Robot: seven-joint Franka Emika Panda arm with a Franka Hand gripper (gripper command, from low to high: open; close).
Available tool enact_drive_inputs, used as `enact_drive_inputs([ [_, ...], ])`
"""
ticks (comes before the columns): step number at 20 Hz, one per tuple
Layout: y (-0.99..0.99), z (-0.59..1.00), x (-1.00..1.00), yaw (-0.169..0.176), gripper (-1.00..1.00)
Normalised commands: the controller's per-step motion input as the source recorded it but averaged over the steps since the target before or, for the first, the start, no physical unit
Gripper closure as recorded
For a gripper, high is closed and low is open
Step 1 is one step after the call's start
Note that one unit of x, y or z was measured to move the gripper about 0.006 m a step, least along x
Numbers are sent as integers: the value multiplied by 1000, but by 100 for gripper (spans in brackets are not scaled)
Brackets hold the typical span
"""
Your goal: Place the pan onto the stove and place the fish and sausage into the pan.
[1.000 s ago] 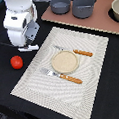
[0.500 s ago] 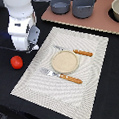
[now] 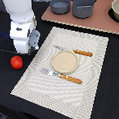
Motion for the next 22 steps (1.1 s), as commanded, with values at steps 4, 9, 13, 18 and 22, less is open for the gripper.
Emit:
enact_drive_inputs([
  [4, -35, -119, 0, 33, 100],
  [9, -41, -54, 27, 17, 100],
  [13, 269, 950, 19, -14, 100],
  [18, 655, 1000, 39, -2, 100],
  [22, 842, 1000, 252, 0, 100],
])
